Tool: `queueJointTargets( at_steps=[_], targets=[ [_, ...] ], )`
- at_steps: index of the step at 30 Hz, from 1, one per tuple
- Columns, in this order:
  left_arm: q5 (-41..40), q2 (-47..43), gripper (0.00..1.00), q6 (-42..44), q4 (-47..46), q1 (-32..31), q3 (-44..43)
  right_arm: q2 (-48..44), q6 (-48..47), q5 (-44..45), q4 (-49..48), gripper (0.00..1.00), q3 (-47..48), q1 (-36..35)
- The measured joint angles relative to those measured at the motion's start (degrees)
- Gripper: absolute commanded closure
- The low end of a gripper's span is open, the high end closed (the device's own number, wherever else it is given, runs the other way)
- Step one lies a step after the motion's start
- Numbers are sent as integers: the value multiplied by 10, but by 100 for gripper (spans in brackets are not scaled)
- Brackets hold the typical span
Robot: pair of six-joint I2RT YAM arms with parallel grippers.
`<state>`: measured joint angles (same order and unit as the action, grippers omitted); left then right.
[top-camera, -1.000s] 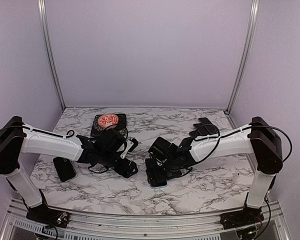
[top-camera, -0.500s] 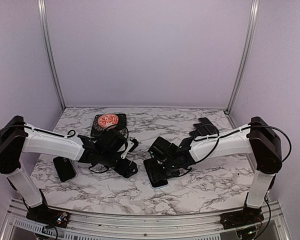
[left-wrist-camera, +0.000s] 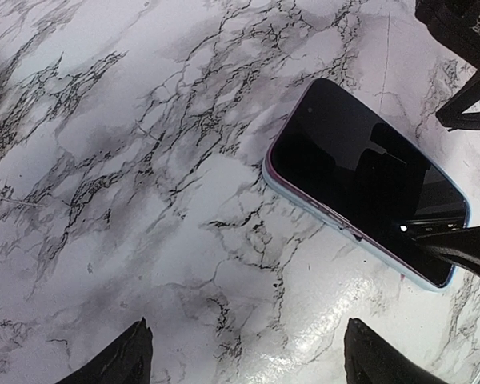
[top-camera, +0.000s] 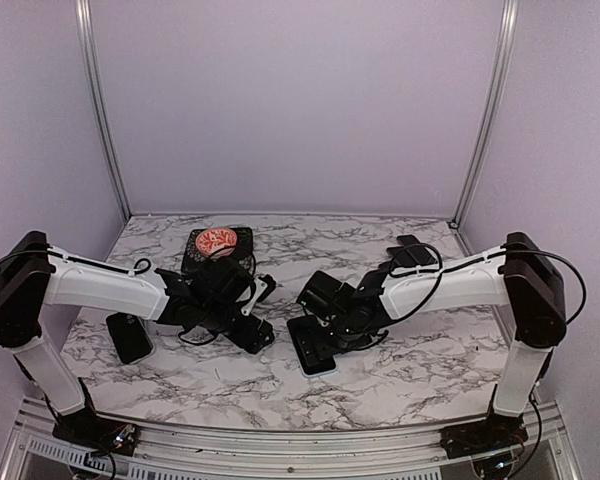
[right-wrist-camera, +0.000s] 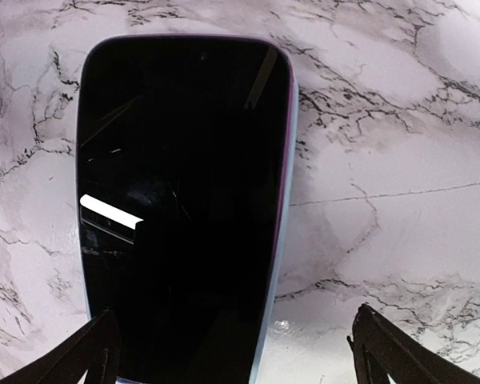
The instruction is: Put the phone into the phone case
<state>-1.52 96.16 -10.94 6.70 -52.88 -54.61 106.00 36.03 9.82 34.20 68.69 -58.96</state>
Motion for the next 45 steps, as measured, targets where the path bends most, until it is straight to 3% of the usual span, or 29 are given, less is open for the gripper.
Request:
queueJointTargets(
  at_steps=[19, 34, 45],
  targets=[
    [-45, -28, 10, -6, 0, 0, 0, 64, 27, -15, 60, 3, 70, -28],
    [-50, -28, 9, -6, 1, 0, 0, 77, 44, -3, 75, 45, 91, -41],
    [-63, -36, 1, -28, 0, 4, 0, 40, 38, 23, 42, 59, 61, -46]
  ],
)
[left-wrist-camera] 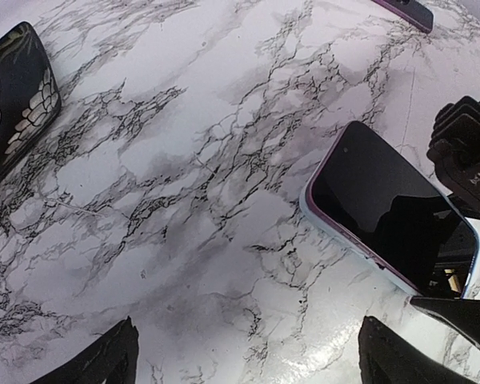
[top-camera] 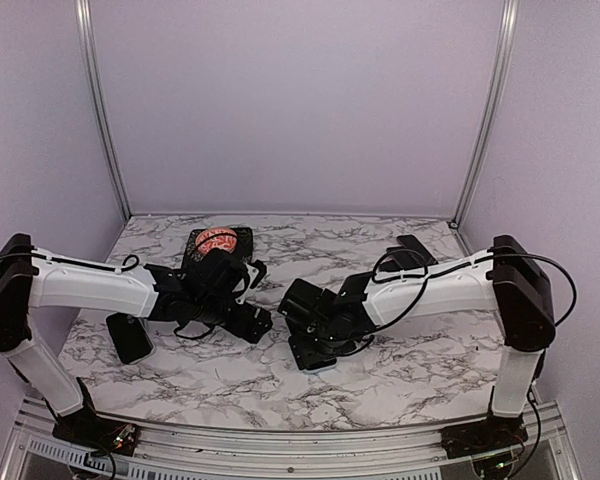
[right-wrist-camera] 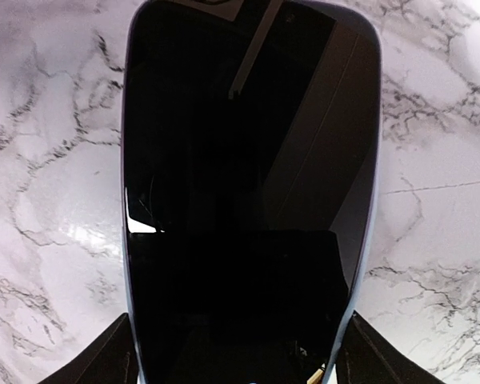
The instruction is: Put the phone into the phone case
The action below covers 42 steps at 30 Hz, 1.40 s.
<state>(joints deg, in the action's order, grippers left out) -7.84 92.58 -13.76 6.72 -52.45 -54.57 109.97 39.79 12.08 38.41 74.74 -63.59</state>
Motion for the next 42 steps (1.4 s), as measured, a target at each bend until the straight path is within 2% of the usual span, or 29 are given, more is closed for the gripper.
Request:
queueJointTargets(
  at_steps=[4, 10, 13, 16, 26, 29, 33, 36, 41, 42],
  targets=[
    [28, -48, 1, -41, -29, 20, 17, -45, -15, 31, -35, 61, -6, -12],
    [96, -164, 1, -137, -167, 64, 99, -127, -55, 75, -150, 61, -32, -31],
    [111, -180, 2, -161, -209, 64, 101, -160, -86, 94, -214, 61, -51, -42],
    [129, -181, 8, -179, -240, 63, 101, -174, -119, 112, -266, 62, -59, -55],
    [167, -182, 55, -203, -304, 60, 101, -174, -189, 128, -341, 62, -60, -66],
    [176, -182, 73, -204, -319, 58, 101, -174, -200, 130, -351, 62, -60, -66],
    [188, -182, 88, -208, -335, 52, 101, -174, -208, 131, -362, 61, -65, -66],
    [192, -181, 98, -201, -339, 47, 101, -177, -212, 136, -373, 53, -77, -66],
    [198, -171, 100, -179, -349, 44, 105, -178, -218, 136, -383, 7, -91, -66],
    [200, -168, 100, -172, -354, 43, 107, -178, -221, 134, -381, 3, -91, -66]
  ],
)
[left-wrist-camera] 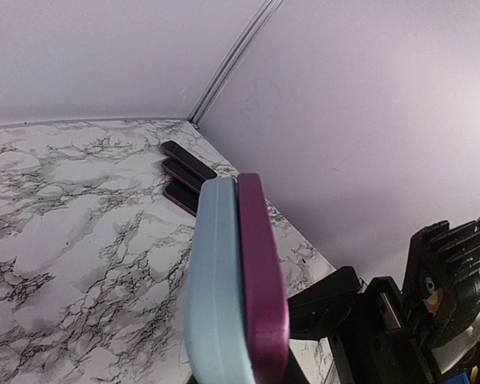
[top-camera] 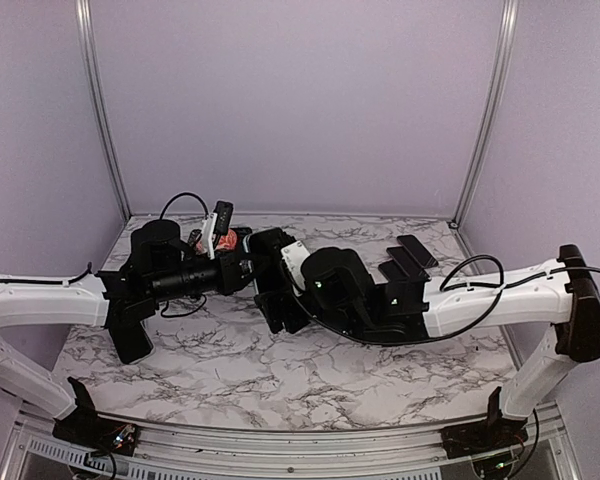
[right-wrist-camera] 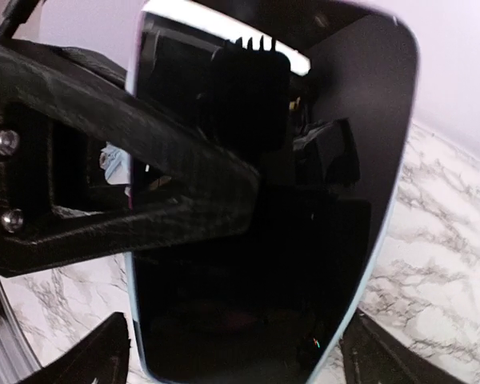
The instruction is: Put the phone into the phone case
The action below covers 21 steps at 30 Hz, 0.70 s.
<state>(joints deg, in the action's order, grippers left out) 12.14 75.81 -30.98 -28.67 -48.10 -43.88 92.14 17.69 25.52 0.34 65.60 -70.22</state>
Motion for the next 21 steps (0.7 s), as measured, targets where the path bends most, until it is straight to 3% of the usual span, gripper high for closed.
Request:
queueJointTargets(
  at_steps=[5, 11, 14, 16, 19, 21],
  targets=[
    [11, 17, 100, 94, 7, -9, 41, -45, -68, -66, 11, 1, -34, 18],
    [26, 54, 100, 228, 36, -33, 86, -164, -167, -279, -12, 1, -141, 116],
    [45, 57, 93, 279, 24, -42, 102, -174, -223, -347, -28, 2, -159, 128],
    [61, 57, 92, 307, 5, -45, 116, -162, -253, -382, -30, 6, -154, 128],
    [89, 57, 92, 341, -40, -48, 146, -109, -307, -427, -9, 23, -109, 129],
    [100, 57, 92, 355, -64, -48, 163, -66, -334, -448, 16, 29, -65, 130]
  ],
)
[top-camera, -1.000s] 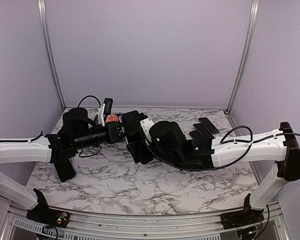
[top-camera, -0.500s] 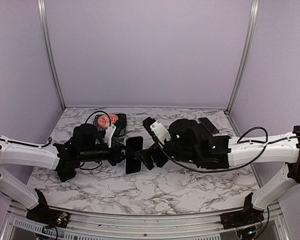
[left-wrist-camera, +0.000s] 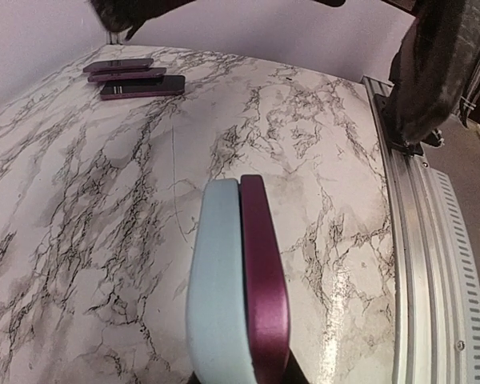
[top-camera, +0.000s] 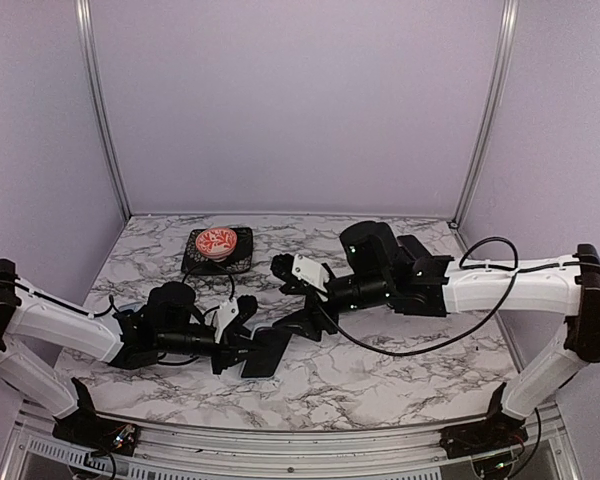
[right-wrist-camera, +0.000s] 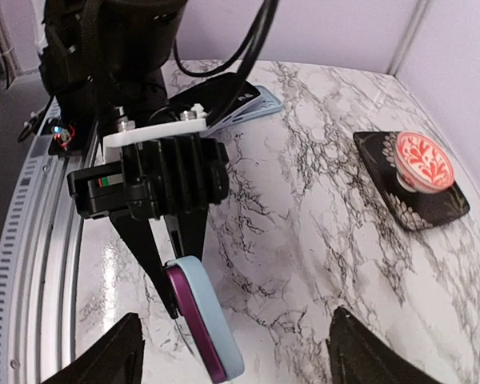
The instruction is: Put the phone into the phone case
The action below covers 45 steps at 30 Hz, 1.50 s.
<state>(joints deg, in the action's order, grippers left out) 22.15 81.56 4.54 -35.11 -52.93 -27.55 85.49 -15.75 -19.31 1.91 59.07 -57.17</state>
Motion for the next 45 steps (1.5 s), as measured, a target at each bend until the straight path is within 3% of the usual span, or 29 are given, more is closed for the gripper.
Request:
queueJointTargets(
  at_steps=[3, 15, 19, 22, 23, 27, 29, 32, 34, 36, 38, 39, 42, 45],
  targets=[
    [14, 2, 91, 17, -37, 0, 18, 45, -29, -34, 26, 32, 46, 2],
    [39, 17, 91, 35, -85, 0, 31, 120, -68, -136, 73, 54, 82, 2],
    [41, 17, 91, 36, -87, 0, 33, 141, -68, -150, 81, 70, 96, 2],
    [45, 17, 89, 37, -88, 0, 34, 149, -68, -156, 83, 98, 102, 2],
    [49, 17, 87, 36, -88, 0, 34, 149, -72, -162, 86, 100, 103, 2],
    [58, 17, 60, 30, -90, 0, 37, 150, -75, -163, 93, 100, 103, 1],
    [56, 14, 53, 31, -101, 0, 37, 150, -66, -159, 92, 100, 104, 1],
    [48, 3, 53, 24, -110, 0, 37, 150, -58, -153, 91, 100, 104, 2],
    [43, -7, 64, 22, -114, 0, 37, 150, -53, -150, 90, 100, 104, 2],
    [38, -15, 81, 23, -115, 0, 37, 149, -52, -146, 90, 100, 104, 2],
    [38, -17, 85, 24, -115, 2, 39, 147, -58, -143, 93, 100, 104, 1],
    [39, -17, 82, 23, -116, 2, 40, 146, -61, -141, 96, 100, 104, 0],
    [40, -17, 56, 21, -122, 0, 42, 142, -66, -133, 99, 100, 104, -3],
    [40, -18, 52, 24, -127, 0, 44, 136, -66, -121, 102, 100, 103, -5]
  ],
)
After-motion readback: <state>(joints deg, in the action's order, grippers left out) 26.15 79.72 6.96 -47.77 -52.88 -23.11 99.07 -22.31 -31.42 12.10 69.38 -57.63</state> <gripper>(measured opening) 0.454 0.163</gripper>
